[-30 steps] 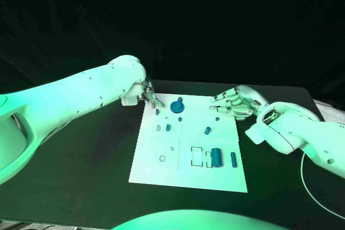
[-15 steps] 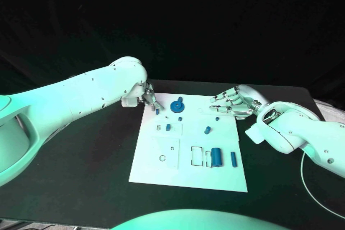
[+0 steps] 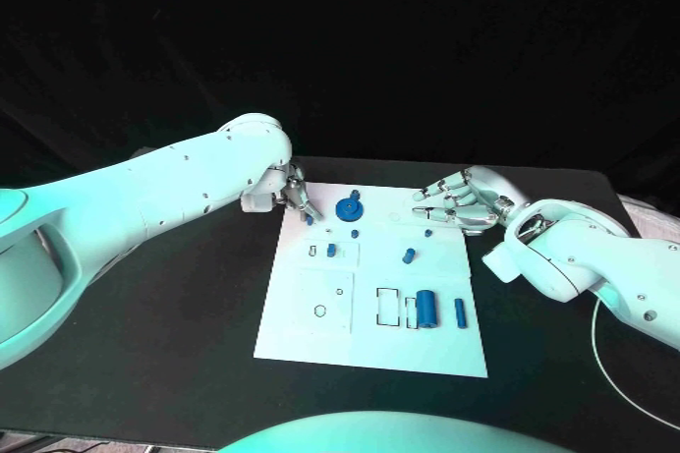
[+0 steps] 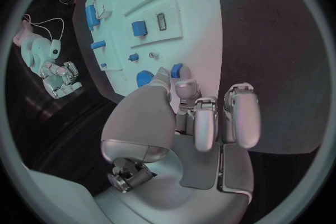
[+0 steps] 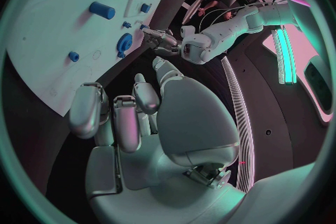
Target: Assemble the parts on the task board
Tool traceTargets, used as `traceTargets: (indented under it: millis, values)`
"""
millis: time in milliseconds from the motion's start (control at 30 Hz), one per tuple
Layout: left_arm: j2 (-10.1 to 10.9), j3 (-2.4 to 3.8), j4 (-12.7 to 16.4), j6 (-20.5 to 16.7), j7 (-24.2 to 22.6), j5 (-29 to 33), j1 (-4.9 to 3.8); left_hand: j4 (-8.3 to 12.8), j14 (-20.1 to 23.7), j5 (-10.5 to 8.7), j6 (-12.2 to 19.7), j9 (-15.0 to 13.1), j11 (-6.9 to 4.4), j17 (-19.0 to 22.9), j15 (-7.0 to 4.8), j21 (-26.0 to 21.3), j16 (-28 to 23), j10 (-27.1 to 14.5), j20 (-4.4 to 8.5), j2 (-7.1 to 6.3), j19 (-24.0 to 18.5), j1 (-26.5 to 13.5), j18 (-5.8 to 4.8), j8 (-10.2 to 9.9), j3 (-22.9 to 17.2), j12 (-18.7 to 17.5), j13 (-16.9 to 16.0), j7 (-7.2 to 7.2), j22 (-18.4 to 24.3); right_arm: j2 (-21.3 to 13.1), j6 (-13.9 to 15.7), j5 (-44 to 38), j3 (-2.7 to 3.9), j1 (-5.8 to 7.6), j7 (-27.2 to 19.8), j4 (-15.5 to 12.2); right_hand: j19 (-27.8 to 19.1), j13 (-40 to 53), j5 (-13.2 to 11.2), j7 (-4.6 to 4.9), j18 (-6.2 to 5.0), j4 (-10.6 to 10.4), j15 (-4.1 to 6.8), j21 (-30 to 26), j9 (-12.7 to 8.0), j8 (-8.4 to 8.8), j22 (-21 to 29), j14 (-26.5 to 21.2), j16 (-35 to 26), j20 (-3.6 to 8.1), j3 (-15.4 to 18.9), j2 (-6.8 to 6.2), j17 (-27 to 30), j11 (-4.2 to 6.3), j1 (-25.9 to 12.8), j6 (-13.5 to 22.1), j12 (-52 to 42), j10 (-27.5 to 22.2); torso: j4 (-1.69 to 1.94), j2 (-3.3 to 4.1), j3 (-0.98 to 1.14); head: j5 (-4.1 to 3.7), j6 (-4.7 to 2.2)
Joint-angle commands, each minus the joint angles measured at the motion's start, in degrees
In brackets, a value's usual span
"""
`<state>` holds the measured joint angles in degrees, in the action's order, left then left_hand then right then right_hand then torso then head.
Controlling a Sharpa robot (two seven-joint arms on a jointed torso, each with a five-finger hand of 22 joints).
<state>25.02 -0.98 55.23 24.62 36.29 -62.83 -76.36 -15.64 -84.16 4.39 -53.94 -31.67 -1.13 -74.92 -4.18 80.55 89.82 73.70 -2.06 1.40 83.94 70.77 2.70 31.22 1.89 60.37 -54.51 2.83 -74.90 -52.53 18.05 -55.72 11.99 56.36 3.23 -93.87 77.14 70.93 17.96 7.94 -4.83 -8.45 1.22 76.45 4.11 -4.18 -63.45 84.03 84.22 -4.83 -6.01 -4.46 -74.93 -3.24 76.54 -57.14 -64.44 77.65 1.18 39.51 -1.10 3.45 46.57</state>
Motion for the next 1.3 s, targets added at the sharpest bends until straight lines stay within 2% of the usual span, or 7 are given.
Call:
traceTargets:
  millis: [33,300,500,567,800,1100,1300]
  values:
    - [-0.2,0.00,-0.1,0.3,-0.2,0.3,0.10,0.0,-5.8,0.27,-0.3,0.1,-0.10,-15.1,-0.45,0.2,0.2,0.2,0.40,0.48,1.9,1.0,-0.06,0.3,-0.7,0.3,0.1,0.02,-5.5,0.1,-0.8,-0.4,-0.01,-0.05,-0.5,0.0,-0.3,-0.1,0.3,0.09,-0.52,-0.3,0.11,-0.2,0.1,-0.20,0.0,3.7,-0.3,0.08,0.2,0.23,-4.7,0.30,-0.6,-0.3,0.3,-0.2,0.00,0.04,-0.03,-0.03,0.05]
    - [-0.3,0.00,-0.3,-0.7,-0.3,0.9,0.18,1.4,-5.8,0.38,0.0,0.1,-0.40,-15.1,-0.70,0.1,0.2,0.1,0.62,2.54,1.9,4.8,-0.05,0.2,-3.9,0.2,0.4,-0.30,-5.6,0.1,-0.8,-0.6,-0.01,-0.07,-0.5,0.1,-0.3,-0.1,0.3,0.09,-0.52,-0.3,0.11,-0.2,0.1,-0.20,0.0,3.7,-0.3,0.08,0.2,0.23,-4.7,0.30,-0.6,-0.3,0.3,-0.2,0.02,-0.01,0.00,-0.08,0.23]
    - [-0.3,0.00,-0.3,-1.6,-0.5,1.1,0.19,5.1,-5.8,0.97,1.3,0.3,-0.59,-15.1,-1.00,-0.1,0.2,-0.5,0.99,3.64,1.8,11.2,-0.01,-0.3,-11.8,-0.6,1.0,-0.38,-5.6,0.2,-1.0,-0.8,-0.01,-0.10,-0.5,0.1,-0.3,0.0,0.3,0.09,-0.52,-0.3,0.11,-0.2,0.1,-0.20,0.1,3.7,-0.3,0.08,0.2,0.28,-4.7,0.30,-0.6,-0.3,0.2,-0.2,0.02,-0.04,0.02,-0.09,0.34]
    - [-0.2,0.00,-0.2,-2.1,-0.7,1.1,0.19,5.7,-5.8,1.44,1.5,0.3,-0.38,-15.1,-0.82,-0.1,0.2,-0.6,0.91,2.67,1.8,11.6,-0.02,-0.3,-15.4,-1.0,1.3,-0.09,-5.6,0.2,-1.0,-0.8,-0.01,-0.13,-0.5,0.1,-0.3,0.0,0.3,0.09,-0.52,-0.3,0.11,-0.2,0.1,-0.20,0.1,3.7,-0.3,0.08,0.2,0.28,-4.7,0.30,-0.6,-0.3,0.2,-0.2,-0.04,-0.06,0.02,-0.05,0.35]
    - [1.7,0.00,2.4,-4.1,-1.3,2.1,0.20,6.6,-5.8,2.07,1.6,-1.2,-0.21,-15.1,-0.33,-0.4,0.2,0.1,0.60,-4.71,1.8,5.7,0.03,1.7,-32.7,-1.1,2.1,0.20,-5.8,0.2,-1.2,-0.8,-0.01,-0.21,-0.4,0.3,-0.2,0.0,0.4,0.09,-0.51,-0.4,0.11,-0.2,0.1,-0.20,0.1,3.7,-0.3,0.08,0.2,0.36,-4.7,0.30,-0.6,-0.4,0.2,-0.1,-0.04,-0.05,0.07,-0.23,0.36]
    - [7.1,-0.11,11.4,-10.0,-1.4,3.3,0.39,8.8,-5.8,2.61,1.7,-2.2,-0.27,-15.1,-0.54,-0.3,0.2,0.7,0.56,-6.73,2.0,2.3,-0.04,3.0,-39.1,-0.6,1.9,0.02,-6.1,0.0,-1.3,-0.6,-0.04,-0.25,-0.4,0.3,-0.2,0.0,0.4,0.09,-0.51,-0.4,0.11,-0.2,0.1,-0.20,0.1,3.7,-0.3,0.08,0.2,0.36,-4.7,0.30,-0.6,-0.4,0.2,-0.1,0.26,-0.22,0.20,-0.33,0.46]
    - [11.3,-0.25,18.8,-13.8,-1.2,4.0,1.82,9.6,-5.8,3.47,1.5,-2.5,-0.39,-15.1,-0.63,-0.2,0.2,1.1,0.62,-7.38,2.1,0.9,-0.09,3.5,-40.7,-0.1,1.5,-0.12,-6.3,0.0,-1.4,-0.3,-0.10,-0.33,-0.3,0.4,-0.2,0.0,0.4,0.09,-0.51,-0.4,0.11,-0.2,0.1,-0.20,0.1,3.7,-0.3,0.08,0.2,0.36,-4.7,0.30,-0.6,-0.4,0.2,-0.1,0.35,-0.26,0.31,-0.07,0.53]
